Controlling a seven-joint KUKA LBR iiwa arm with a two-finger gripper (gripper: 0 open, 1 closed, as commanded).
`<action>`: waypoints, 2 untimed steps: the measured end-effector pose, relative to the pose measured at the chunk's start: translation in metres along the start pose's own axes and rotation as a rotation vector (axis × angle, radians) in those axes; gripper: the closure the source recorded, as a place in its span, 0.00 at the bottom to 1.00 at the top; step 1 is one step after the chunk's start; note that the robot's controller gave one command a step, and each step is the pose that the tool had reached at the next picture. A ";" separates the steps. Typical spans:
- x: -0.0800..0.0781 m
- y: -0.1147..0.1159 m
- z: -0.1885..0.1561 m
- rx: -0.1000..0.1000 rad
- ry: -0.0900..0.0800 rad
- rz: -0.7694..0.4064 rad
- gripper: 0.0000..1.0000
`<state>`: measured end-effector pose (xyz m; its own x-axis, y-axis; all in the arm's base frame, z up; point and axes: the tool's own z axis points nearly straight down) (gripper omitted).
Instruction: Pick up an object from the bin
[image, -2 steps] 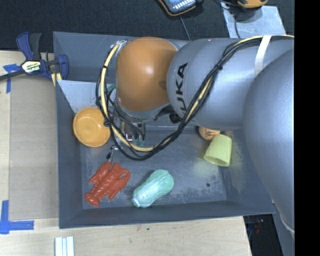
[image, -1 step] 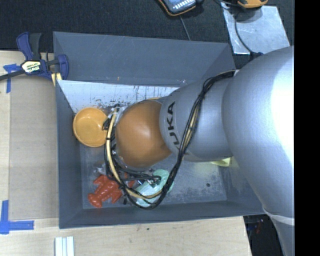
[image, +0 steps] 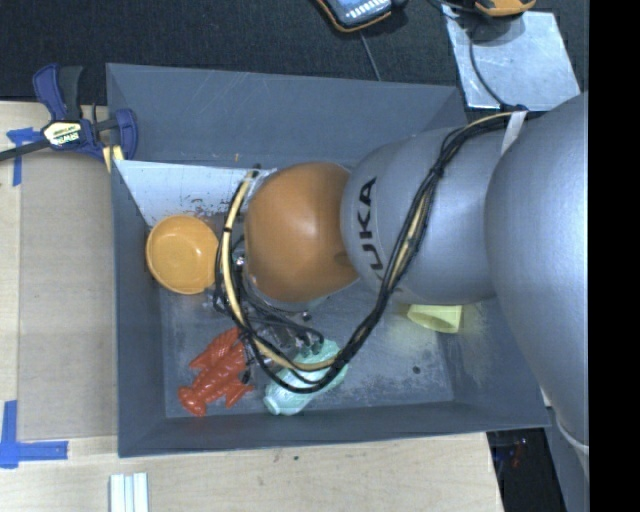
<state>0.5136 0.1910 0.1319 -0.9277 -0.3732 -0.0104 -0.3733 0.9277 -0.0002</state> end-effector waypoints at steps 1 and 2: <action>0.012 0.007 0.059 -0.006 0.018 -0.292 0.00; 0.011 0.009 0.061 0.000 0.000 -0.574 0.00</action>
Offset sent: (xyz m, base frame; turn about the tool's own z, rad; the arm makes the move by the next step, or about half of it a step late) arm -0.0143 0.0044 -0.0619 -0.5781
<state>0.5002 0.1956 0.0707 -0.5764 -0.8171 -0.0088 -0.8171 0.5765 -0.0059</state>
